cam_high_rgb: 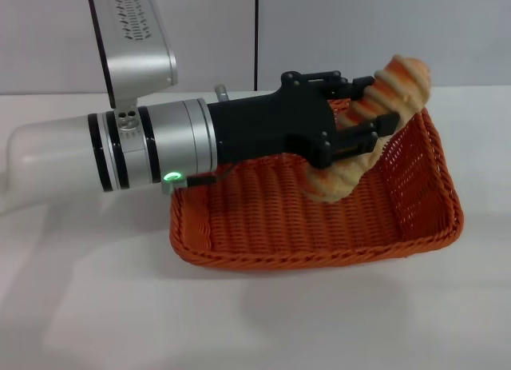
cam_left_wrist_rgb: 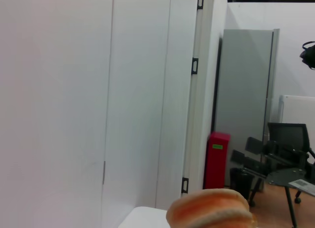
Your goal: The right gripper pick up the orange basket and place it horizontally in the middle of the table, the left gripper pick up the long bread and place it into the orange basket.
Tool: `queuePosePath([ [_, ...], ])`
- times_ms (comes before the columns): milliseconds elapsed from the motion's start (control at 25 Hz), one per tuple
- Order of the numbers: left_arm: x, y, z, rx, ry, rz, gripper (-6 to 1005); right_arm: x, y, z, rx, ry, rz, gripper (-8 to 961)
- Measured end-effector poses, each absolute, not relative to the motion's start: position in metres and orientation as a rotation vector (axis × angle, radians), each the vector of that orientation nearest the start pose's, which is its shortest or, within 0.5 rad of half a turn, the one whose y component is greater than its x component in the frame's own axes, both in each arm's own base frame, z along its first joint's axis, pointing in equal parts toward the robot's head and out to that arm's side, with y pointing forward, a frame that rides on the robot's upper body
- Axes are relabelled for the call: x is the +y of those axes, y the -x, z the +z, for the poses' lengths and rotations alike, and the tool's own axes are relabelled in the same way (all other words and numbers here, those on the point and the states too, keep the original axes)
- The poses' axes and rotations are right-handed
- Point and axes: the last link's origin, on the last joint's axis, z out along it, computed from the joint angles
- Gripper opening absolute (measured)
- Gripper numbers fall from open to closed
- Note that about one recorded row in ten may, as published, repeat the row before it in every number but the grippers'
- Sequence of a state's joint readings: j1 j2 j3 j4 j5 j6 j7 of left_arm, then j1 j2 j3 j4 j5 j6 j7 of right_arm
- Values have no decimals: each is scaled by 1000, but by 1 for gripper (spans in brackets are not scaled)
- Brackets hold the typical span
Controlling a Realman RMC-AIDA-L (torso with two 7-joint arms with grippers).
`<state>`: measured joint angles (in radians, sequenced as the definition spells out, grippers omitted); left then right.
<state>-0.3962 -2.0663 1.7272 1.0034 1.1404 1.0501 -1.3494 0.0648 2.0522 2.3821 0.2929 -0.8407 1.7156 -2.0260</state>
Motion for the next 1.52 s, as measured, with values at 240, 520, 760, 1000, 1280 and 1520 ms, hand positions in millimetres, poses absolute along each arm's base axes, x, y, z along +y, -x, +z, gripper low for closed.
queuePosePath([
  [240, 325, 137, -62, -289, 2706, -977, 525, 205, -365, 79, 775, 1474, 1395, 694],
  [520, 333, 144, -51, -308, 2661, -972, 737, 207, -367, 81, 775, 1475, 1386, 694],
  [760, 344, 164, -16, -355, 2527, -1022, 833, 207, -367, 84, 763, 1475, 1384, 694],
  [1000, 345, 216, 46, -421, 2306, -1026, 833, 208, -366, 91, 731, 1468, 1385, 694],
  [1280, 315, 284, 97, -529, 2068, -992, 833, 216, -364, 104, 671, 1460, 1380, 694],
  [1520, 275, 327, 112, -541, 1942, -984, 833, 229, -362, 111, 622, 1449, 1355, 694],
])
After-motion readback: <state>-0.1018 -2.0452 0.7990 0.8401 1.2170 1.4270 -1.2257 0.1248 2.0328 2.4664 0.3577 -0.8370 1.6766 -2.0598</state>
